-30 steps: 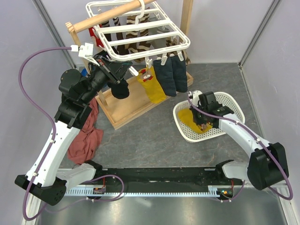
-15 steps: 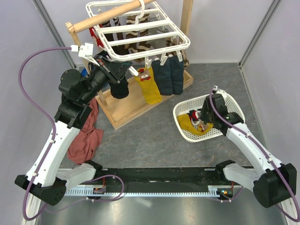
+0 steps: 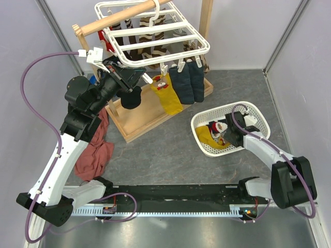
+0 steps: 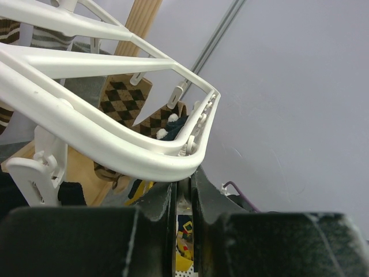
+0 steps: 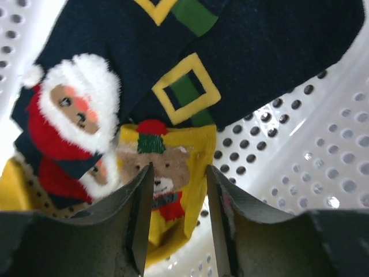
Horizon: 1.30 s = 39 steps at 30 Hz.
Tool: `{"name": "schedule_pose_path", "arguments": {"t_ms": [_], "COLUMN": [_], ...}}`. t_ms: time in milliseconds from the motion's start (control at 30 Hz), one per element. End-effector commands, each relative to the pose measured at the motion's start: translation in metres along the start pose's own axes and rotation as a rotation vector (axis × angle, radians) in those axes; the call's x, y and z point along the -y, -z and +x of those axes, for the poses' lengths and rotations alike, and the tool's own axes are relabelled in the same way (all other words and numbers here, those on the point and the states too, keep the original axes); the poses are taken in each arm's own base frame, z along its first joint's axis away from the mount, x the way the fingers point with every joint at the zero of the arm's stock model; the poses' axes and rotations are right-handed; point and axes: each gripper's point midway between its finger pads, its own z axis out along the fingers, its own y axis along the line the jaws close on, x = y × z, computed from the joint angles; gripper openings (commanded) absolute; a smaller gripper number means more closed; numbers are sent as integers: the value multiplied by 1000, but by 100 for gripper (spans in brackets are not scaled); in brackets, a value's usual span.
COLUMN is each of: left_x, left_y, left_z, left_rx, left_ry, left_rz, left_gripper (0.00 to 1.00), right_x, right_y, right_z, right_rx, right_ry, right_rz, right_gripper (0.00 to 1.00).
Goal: Clip the socks to the hanger
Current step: Pick up the sock from the bin.
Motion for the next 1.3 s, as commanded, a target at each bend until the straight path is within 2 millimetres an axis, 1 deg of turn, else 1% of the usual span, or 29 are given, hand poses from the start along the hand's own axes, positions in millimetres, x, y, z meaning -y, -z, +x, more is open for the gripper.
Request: {"name": "schedule_pose_path", "arguments": {"t_ms": [0,100,200,233,267,300,333,400,433,500,533,567,600,633,667,700,733,800,833,867,900,933,1000,1033,1100,1133,1167,1233,1267], "left_x": [11,11,11,11,12,12,11,12,12,12,11,11,11,11,11,12,11,11,10,10,10,10,10,10,11,11,12,11,12], "left_y": [5,5,5,4,5,5,4,5,5,5,5,5,4,4,4,4,4,3,3,3,3,3,2,2,1,1,0,0,0], "left_z": [-10,-10,-9,-9,-10,-10,-9,-10,-10,-9,-8,-9,-8,-8,-9,-9,-9,-8,-8,-8,-8,-8,-7,-7,-7,-7,-6,-6,-6], "left_rx": [9,9,6,5,6,6,3,4,4,-1,-3,-1,-5,-5,-3,-4,-5,-7,-11,-10,-11,-12,-18,-17,-21,-21,-24,-27,-28], "left_ry": [-25,-25,-23,-22,-24,-24,-24,-24,-24,-26,-27,-28,-26,-28,-30,-31,-33,-35,-37,-40,-41,-43,-46,-49,-53,-55,-56,-59,-59], "left_rz": [30,31,32,29,33,33,31,33,33,32,31,30,30,30,31,32,31,28,26,27,26,27,30,33,37,40,43,45,46], "left_gripper": [8,8,8,8,8,8,8,8,8,8,8,8,8,8,8,8,8,8,8,8,8,8,8,8,8,8,8,8,8], "right_x": [-10,-10,-3,-3,-3,-3,-6,-10,-10,-20,-21,-27,-30,-35,-45,-51,-55,-75,-81,-94,-102,-106,-126,-131,-150,-157,-165,-177,-184], "right_y": [-18,-29,-33,-30,-28,-25,-17,-7,1,19,25,34,43,50,60,71,78,108,118,136,153,163,200,211,251,264,277,304,314], "right_z": [1,14,22,19,17,14,7,-6,-12,-30,-34,-43,-51,-55,-60,-66,-70,-84,-89,-90,-97,-103,-103,-104,-105,-99,-101,-91,-90], "right_rx": [1,-50,-74,-65,-58,-45,-21,8,23,71,76,101,127,138,144,168,191,257,297,325,383,434,504,529,602,614,645,667,687], "right_ry": [-42,-28,-3,0,13,20,23,60,75,116,136,143,195,220,251,275,345,398,478,526,561,624,712,737,799,825,831,870,875], "right_rz": [-15,-10,8,-1,-9,-14,-32,-59,-69,-115,-125,-152,-184,-214,-272,-317,-348,-472,-519,-604,-661,-675,-809,-841,-973,-1027,-1074,-1197,-1237], "right_gripper": [47,42,33,25,20,16,8,3,0,0,0,0,0,0,0,0,0,0,0,0,0,0,0,0,0,0,0,0,0]}}
